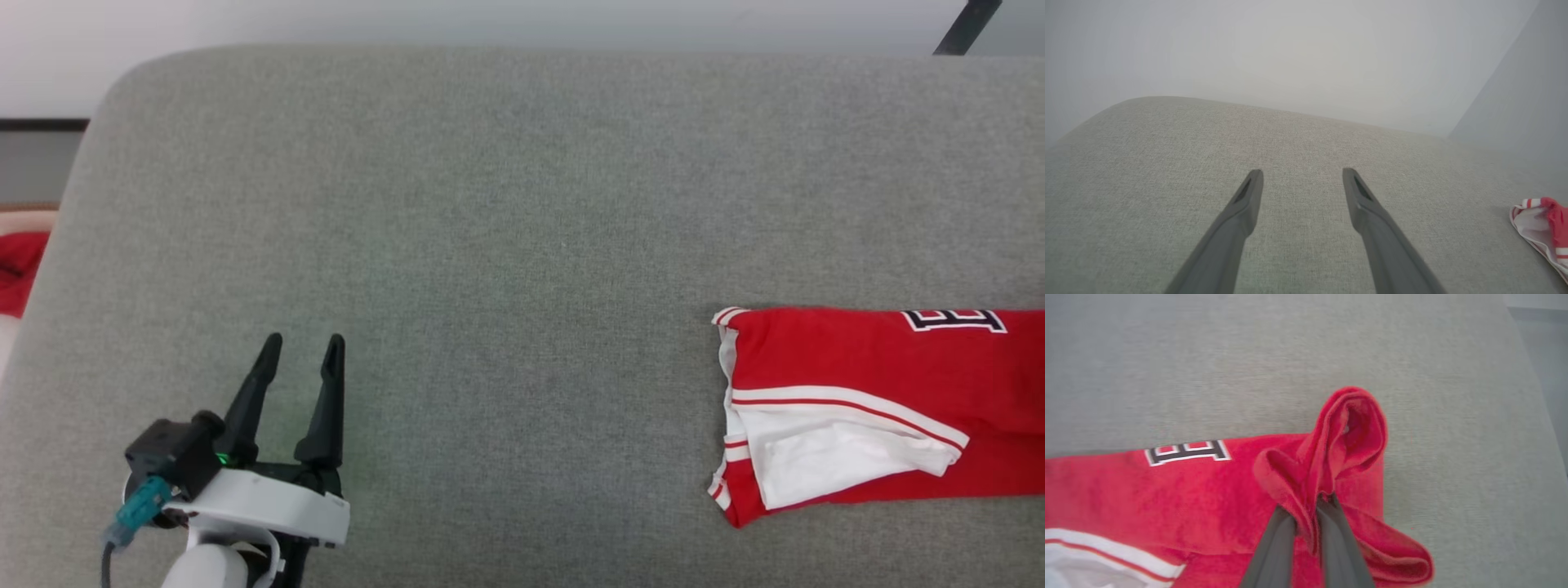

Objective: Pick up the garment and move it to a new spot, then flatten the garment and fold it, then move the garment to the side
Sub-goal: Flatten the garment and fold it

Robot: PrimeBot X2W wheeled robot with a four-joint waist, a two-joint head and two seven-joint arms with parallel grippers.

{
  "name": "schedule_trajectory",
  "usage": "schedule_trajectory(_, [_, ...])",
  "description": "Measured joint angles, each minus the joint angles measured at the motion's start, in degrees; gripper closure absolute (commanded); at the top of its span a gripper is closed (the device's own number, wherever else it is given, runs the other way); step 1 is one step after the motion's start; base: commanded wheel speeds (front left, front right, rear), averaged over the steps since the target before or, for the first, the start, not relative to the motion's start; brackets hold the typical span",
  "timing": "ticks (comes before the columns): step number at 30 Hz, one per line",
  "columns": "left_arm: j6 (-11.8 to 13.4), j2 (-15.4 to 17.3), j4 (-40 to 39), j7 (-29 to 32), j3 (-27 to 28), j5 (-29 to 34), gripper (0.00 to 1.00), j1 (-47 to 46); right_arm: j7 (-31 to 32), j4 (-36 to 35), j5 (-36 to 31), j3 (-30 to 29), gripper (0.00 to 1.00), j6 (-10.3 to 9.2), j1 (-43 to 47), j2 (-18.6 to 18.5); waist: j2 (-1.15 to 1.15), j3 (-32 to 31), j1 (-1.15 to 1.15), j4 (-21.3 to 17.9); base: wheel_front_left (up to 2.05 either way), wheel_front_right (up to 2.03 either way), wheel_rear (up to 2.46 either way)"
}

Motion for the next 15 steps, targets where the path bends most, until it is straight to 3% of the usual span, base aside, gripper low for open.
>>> schedule_trajectory(6, [0.00, 0.23, 0.42, 0.00, -0.19, -1.12, 0.00, 0.05, 4.52, -11.94, 6.06, 12.69, 1.00, 0.00, 0.35, 3.83, 0.00, -1.62, 0.00, 0.11, 0.00, 0.00, 0.00])
schedule_trajectory(15, [0.00, -0.47, 0.58, 0.00, -0.20, -1.55, 0.00, 0.34, 5.81, -14.55, 9.66, 23.71, 1.00, 0.00, 0.24, 7.12, 0.00, -2.77, 0.00, 2.70, 0.00, 0.00, 0.00])
